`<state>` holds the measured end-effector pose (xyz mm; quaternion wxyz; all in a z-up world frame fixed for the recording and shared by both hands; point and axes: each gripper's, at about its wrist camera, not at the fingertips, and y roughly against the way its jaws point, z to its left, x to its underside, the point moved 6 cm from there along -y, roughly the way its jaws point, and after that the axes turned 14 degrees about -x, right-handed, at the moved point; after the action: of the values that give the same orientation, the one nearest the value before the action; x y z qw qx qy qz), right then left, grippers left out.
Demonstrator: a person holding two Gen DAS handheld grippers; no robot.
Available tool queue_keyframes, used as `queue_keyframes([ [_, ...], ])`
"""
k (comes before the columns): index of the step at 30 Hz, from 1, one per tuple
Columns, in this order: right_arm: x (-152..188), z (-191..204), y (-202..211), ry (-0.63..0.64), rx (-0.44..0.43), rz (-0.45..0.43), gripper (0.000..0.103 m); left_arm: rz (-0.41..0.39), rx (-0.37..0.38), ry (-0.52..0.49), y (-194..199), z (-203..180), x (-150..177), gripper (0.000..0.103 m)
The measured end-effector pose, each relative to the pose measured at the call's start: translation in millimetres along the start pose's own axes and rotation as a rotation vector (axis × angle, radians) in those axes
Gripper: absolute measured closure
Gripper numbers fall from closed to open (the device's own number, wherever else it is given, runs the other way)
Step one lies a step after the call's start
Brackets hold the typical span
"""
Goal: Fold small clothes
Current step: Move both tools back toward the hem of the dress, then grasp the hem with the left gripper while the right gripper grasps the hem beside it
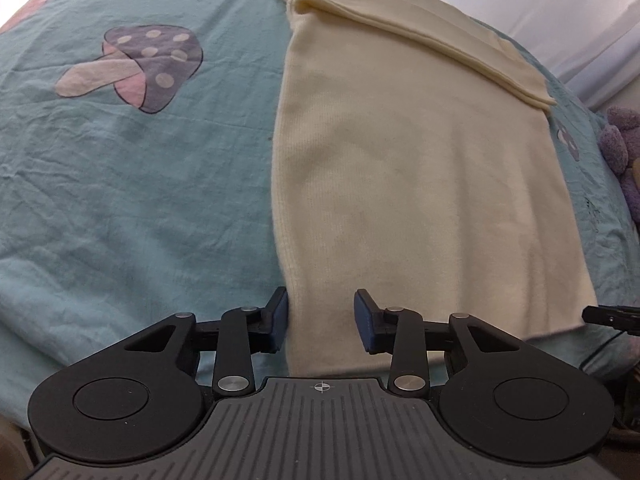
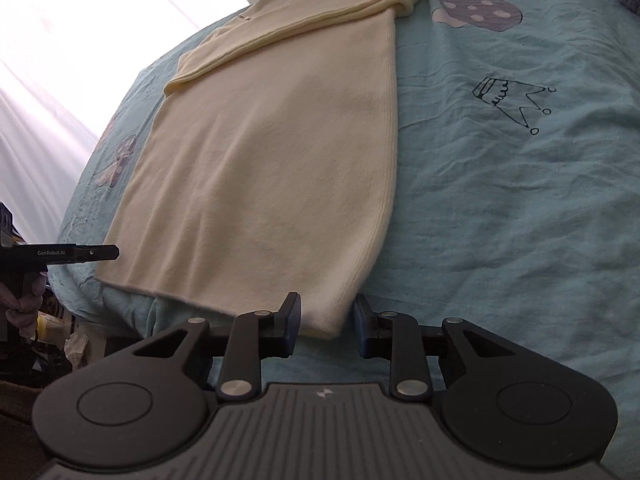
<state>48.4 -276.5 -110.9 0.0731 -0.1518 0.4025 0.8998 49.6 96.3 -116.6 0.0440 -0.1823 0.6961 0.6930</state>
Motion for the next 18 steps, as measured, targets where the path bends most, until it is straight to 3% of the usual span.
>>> queue_keyframes([
  [3, -2.9, -6.2, 1.6, -0.076, -0.048, -0.007, 0.075, 0.026, 0.045, 0.001, -1.3, -0.6, -0.1, 0.066],
  [5, -4.9, -8.2, 1.0, -0.100, -0.070, -0.012, 0.075, 0.038, 0.042, -0.017, -4.2, -1.9, -1.6, 0.087],
  [6, -4.9, -7.7, 0.0, -0.097, -0.068, -0.010, 0.078, 0.043, 0.027, -0.025, -5.3, -2.0, -2.7, 0.091],
  [7, -5.3, -7.1, -1.3, -0.095, -0.065, -0.007, 0.082, 0.046, 0.032, -0.025, -5.3, -2.4, -3.9, 0.092],
  [8, -6.0, -6.2, -2.1, -0.093, -0.069, -0.007, 0.094, 0.048, 0.031, -0.027, -4.3, -2.6, -5.1, 0.093],
  [9, -7.0, -5.3, -2.1, -0.093, -0.073, -0.010, 0.097, 0.043, 0.033, -0.032, -1.9, -3.5, -6.6, 0.094],
  [18, -42.7, 1.6, 19.9, -0.044, -0.088, -0.112, 0.097, -0.138, 0.138, 0.029, 36.5, -6.2, -57.9, 0.095],
])
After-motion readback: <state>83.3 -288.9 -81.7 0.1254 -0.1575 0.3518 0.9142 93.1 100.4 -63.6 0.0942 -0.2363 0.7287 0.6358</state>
